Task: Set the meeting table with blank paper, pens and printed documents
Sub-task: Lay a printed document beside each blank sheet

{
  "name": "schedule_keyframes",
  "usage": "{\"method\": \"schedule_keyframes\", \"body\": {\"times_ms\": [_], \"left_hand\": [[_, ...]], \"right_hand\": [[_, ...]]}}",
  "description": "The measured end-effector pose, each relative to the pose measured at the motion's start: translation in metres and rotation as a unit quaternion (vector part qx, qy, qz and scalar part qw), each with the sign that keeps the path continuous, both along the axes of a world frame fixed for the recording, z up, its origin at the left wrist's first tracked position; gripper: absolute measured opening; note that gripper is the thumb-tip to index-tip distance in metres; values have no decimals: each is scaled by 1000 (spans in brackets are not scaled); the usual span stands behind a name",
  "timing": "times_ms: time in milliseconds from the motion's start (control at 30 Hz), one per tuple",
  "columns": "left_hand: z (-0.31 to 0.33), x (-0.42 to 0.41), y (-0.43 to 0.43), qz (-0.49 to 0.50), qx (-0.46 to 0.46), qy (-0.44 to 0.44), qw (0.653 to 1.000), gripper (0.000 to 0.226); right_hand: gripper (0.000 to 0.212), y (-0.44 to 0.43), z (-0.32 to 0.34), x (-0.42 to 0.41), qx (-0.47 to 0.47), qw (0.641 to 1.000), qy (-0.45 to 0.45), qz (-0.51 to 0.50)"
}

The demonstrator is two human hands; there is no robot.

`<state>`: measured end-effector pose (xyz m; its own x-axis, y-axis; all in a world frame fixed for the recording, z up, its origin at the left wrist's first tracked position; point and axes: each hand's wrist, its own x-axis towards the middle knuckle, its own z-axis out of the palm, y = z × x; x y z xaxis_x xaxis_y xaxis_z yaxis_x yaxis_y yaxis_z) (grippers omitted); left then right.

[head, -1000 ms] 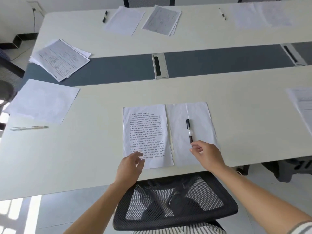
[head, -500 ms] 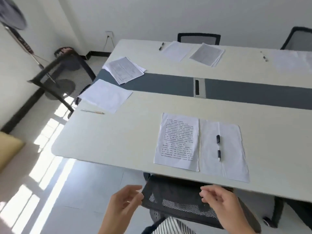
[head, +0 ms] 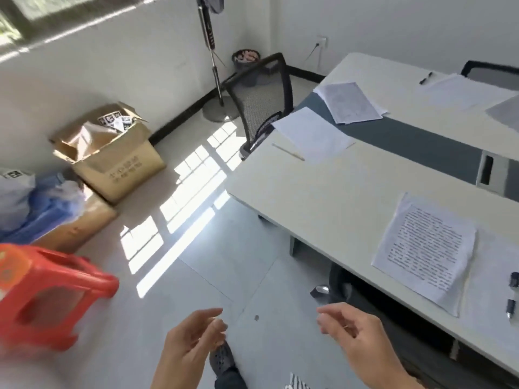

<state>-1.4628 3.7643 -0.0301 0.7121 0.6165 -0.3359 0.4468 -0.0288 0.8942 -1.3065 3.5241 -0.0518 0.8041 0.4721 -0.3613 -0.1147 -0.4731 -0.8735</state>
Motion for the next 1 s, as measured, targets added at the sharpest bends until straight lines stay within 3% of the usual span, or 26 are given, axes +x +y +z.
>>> {"method": "schedule_keyframes", "body": {"times_ms": [33, 133, 167, 300, 500, 567, 733, 833, 1000], "left_hand": [[0, -5, 18, 10, 0, -8, 1000, 12], [-1, -23, 86, 35, 8, -20, 999, 13], [-1, -31, 112, 46, 13, -22, 999, 14], [6, -58, 202, 75, 16, -12, 997, 17], [-1, -31, 286, 76, -14, -18, 997, 10], [-7, -4, 303, 67, -35, -14, 997, 38], [-10, 83, 374, 29, -47, -3, 998, 52], [1, 130, 433, 28, -24, -3, 999, 47], [12, 207, 523, 28, 2, -21, 999, 9]], "right_hand": [[7, 22, 3, -2, 1, 1000, -1, 6], [56, 93, 4, -4, 14, 1000, -11, 4], [59, 119, 4, -4, 14, 1000, -16, 7], [17, 210, 14, -8, 31, 999, -11, 39], [22, 297, 15, 18, 41, 999, -11, 19], [21, 320, 8, 38, 38, 999, -11, 14], [9, 396, -13, 111, 33, 999, -18, -15], [9, 446, -12, 159, 32, 999, -10, -16], [22, 535, 18, 241, 58, 998, -17, -1]]}}
